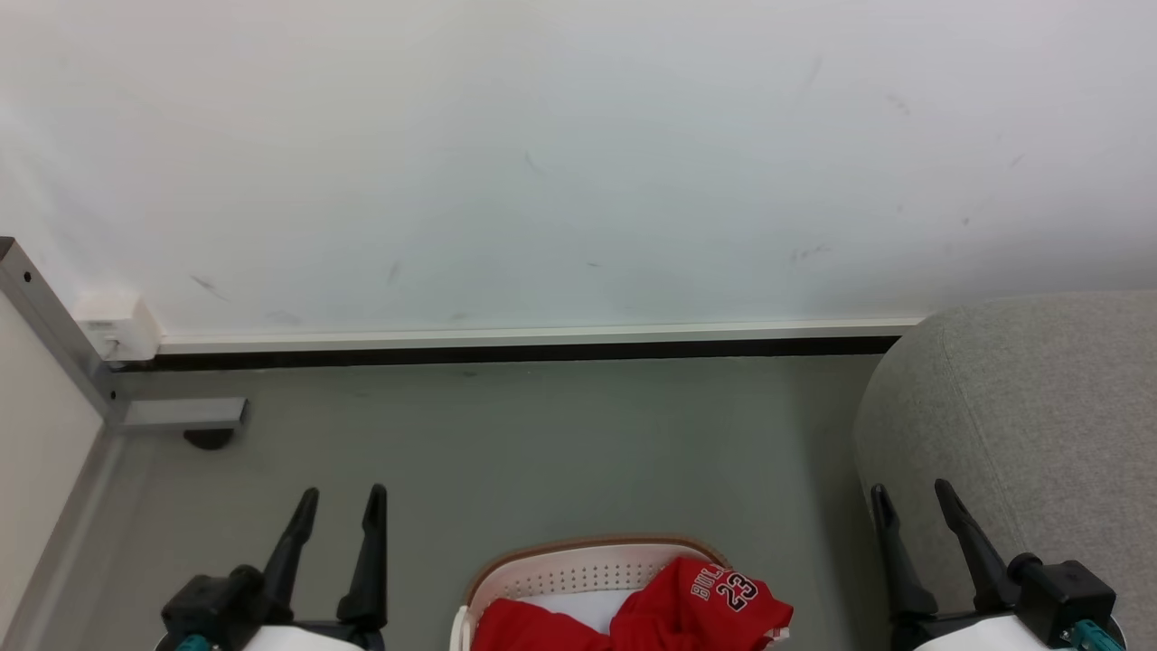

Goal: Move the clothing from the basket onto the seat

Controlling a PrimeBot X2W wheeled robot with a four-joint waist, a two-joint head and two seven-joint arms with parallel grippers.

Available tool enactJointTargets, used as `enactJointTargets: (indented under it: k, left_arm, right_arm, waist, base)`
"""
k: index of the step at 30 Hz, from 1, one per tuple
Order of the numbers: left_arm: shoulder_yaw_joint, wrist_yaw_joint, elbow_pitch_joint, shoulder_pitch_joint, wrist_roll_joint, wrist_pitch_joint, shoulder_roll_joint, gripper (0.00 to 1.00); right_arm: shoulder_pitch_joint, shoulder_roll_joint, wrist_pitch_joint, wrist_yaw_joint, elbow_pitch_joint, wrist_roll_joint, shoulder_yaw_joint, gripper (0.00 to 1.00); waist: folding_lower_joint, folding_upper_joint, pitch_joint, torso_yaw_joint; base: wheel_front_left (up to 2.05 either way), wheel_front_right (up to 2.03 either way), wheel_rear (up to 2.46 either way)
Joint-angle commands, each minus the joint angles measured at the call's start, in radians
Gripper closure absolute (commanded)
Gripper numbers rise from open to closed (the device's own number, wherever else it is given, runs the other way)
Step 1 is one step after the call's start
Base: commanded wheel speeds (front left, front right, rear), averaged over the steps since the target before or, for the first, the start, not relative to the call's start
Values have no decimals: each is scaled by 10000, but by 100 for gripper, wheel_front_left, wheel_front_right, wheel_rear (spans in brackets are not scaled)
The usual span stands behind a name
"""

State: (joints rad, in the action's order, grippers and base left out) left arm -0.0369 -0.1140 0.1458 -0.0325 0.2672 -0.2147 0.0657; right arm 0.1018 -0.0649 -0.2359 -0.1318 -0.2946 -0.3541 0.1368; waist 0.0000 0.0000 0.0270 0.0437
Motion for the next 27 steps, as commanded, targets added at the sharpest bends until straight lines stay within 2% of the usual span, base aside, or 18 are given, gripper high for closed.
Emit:
enactJointTargets:
  k: [1, 20, 27]
  left_arm:
    - [31, -34, -49, 91, -229, -121, 2, 0]
    - [132, -147, -178, 170, -1242, -439, -56, 0]
    - [202, -168, -162, 169, -1214, -502, -86, 0]
  right_arm:
    - [156, -5, -76, 17, 18, 293, 32, 0]
    - [221, 141, -257, 20, -64, 1516, 97, 0]
    - [136, 156, -289, 21, 88, 1393, 117, 0]
  waist:
    - [0, 0, 3, 13]
    - [0, 0, 18, 139]
    - [0, 0, 34, 163]
  base:
    - [0, 0, 0]
    - [0, 0, 0]
    - [0, 0, 0]
